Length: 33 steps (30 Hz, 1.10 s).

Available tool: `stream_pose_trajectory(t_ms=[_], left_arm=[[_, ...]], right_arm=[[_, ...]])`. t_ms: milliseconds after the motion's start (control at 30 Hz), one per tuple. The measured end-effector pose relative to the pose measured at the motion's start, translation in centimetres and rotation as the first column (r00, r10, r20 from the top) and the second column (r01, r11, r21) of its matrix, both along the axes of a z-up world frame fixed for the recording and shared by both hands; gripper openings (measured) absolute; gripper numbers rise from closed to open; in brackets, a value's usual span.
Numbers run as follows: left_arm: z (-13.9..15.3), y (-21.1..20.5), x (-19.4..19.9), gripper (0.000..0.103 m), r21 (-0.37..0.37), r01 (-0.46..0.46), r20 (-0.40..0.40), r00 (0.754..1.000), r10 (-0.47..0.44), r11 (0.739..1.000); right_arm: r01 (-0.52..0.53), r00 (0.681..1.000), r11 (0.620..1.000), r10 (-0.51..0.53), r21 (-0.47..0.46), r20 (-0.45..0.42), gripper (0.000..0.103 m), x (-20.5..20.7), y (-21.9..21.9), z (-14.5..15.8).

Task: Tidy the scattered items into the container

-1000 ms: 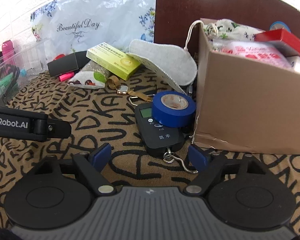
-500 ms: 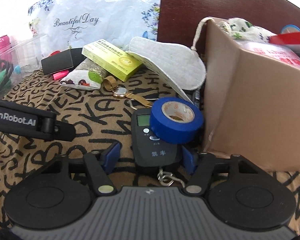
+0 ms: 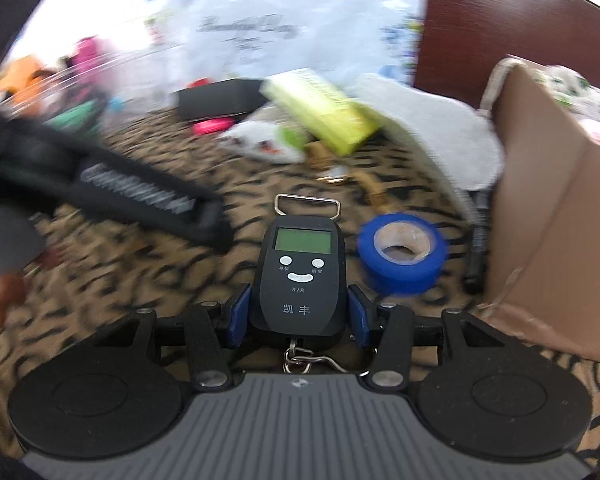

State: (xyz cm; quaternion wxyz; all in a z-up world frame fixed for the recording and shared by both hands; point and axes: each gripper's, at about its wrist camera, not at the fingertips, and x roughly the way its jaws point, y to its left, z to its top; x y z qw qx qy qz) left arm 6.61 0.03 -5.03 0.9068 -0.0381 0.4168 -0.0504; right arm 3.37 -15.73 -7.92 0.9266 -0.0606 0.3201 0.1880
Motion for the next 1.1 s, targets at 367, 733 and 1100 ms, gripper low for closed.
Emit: stream_pose_trajectory(t_ms=[367, 733, 1100], left_arm=[[-0.8, 1.2, -4.3, 0.103, -0.058, 0.055, -0.037, 0.998, -0.057, 0.997], [-1.1, -0.6, -4.8, 0.103, -0.061, 0.106, -0.062, 0.992, -0.110, 0.993], [-1.4, -1.4, -4.9, 0.103, -0.024, 0.106, -0.042, 0.993, -0.107, 0.994]], right_arm=[[-0.221, 0.975, 0.975, 0.221, -0.009, -0.016, 0.049, -7.8, 2.1, 0.3], [-0.167, 0.986, 0.986, 0.166, -0.027, -0.028, 0.055, -10.2, 1.2, 0.6], [-0.168, 0.986, 0.985, 0.167, -0.030, -0.021, 0.055, -9.8, 1.7, 0.3]])
